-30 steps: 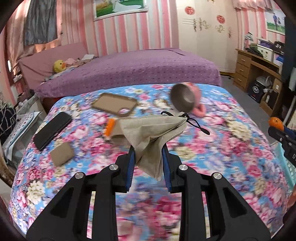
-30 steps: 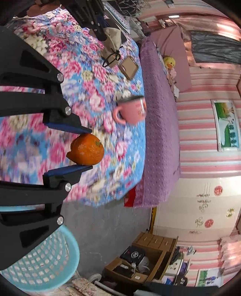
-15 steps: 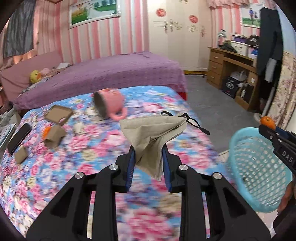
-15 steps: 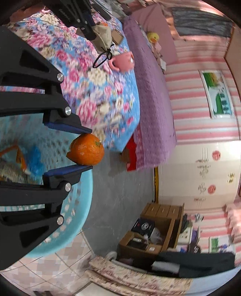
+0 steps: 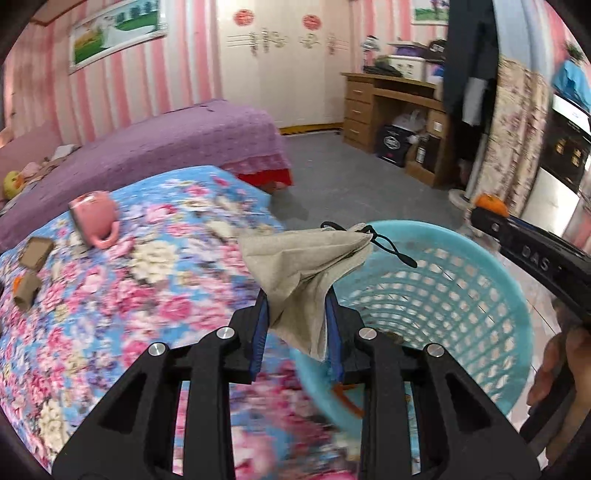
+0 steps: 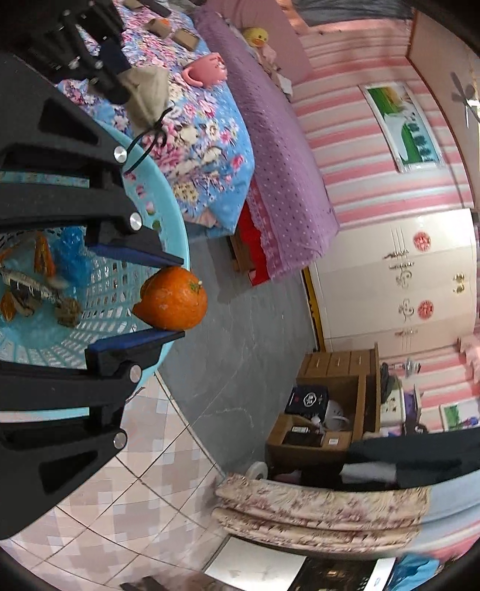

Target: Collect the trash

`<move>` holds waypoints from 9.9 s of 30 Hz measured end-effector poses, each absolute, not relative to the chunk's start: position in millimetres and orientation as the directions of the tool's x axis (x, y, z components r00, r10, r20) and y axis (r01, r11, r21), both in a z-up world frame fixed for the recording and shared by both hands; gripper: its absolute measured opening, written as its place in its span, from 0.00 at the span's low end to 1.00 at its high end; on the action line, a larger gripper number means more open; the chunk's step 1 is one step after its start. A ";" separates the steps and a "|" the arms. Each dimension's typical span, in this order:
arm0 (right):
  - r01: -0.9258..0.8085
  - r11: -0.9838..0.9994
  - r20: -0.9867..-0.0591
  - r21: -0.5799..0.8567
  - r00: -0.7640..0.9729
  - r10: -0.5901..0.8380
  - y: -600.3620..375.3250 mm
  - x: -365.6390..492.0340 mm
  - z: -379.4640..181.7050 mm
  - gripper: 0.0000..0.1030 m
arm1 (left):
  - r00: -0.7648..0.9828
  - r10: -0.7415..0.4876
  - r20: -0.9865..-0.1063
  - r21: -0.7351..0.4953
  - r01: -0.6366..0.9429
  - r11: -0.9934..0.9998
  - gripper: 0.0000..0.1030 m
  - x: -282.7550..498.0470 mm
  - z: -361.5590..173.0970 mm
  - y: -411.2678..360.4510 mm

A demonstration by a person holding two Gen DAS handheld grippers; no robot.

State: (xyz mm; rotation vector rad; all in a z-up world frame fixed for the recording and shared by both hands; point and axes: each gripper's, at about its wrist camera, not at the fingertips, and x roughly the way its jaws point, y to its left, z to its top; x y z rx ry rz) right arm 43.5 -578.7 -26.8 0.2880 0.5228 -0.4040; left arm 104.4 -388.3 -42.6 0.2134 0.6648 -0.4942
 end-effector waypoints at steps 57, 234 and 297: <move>0.285 0.959 -0.541 0.008 0.807 -0.235 -409.1 99.1 -0.9 0.96 | 0.832 -0.057 -0.551 0.102 0.135 0.986 0.95 153.3 -0.4 -123.9; 0.374 0.927 -0.586 0.024 0.756 -0.290 -547.8 43.2 -29.6 0.51 | 0.741 -0.306 -0.598 0.002 0.382 0.924 0.47 122.8 -28.0 -324.4; 0.236 0.969 -0.473 0.072 0.863 -0.175 -369.6 -6.3 25.8 0.96 | 0.867 -0.123 -0.483 0.082 0.185 0.979 0.95 27.6 19.1 -90.0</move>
